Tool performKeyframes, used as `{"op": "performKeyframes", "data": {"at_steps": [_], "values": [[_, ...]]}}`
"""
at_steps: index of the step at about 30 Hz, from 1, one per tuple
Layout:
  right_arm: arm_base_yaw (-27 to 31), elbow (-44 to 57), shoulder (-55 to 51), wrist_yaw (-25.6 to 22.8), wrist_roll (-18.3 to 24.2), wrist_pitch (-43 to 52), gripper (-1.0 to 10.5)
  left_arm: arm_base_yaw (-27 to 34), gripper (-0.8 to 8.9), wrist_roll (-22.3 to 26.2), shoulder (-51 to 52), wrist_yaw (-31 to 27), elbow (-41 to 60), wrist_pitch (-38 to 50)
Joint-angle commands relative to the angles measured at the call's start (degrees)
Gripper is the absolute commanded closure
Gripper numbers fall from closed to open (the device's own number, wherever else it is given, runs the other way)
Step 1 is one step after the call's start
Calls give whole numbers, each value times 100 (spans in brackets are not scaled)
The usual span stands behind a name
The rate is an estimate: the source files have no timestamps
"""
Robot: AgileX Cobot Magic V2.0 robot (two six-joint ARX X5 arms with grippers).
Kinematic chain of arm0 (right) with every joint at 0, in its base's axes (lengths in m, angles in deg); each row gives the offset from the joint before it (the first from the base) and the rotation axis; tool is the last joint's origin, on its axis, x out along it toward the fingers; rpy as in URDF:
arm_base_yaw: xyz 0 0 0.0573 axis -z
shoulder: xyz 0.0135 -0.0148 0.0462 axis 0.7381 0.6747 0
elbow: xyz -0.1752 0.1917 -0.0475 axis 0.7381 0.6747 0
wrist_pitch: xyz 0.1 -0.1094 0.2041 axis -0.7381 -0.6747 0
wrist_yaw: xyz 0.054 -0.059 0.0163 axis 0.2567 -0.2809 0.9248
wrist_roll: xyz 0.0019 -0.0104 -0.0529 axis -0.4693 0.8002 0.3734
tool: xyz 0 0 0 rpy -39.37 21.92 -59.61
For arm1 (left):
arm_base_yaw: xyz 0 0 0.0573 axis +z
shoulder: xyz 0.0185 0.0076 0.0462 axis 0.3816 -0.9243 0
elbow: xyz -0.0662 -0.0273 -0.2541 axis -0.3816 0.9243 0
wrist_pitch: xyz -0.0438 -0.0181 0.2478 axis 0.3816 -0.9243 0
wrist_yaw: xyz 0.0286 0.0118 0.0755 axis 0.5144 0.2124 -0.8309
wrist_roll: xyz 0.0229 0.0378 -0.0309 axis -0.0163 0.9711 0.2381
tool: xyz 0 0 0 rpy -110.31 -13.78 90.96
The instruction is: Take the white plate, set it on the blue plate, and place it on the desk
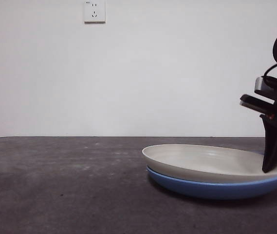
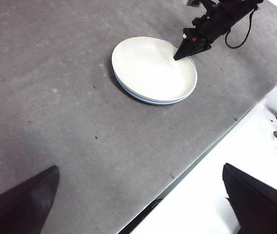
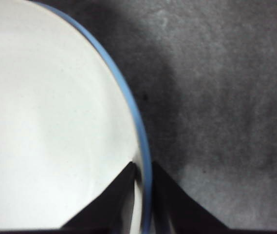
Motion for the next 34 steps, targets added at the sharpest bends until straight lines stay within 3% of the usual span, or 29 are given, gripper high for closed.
{"op": "performKeyframes", "data": {"at_steps": [1,9,23,34], "values": [[-28,-238,-17,-129,96,-219,936,-44,250,136,-9,-11,-46,66],[-269,-946,-190,494,-144,-516,936,-44,250,179,-9,-11,-46,120],[-1349,-1108,142,452,-962,138,936,-44,250,330,-11,-11,-46,424],[-1641,-1110,977,459,-1019,501,936,-44,250,332,-11,-11,-46,409]]}}
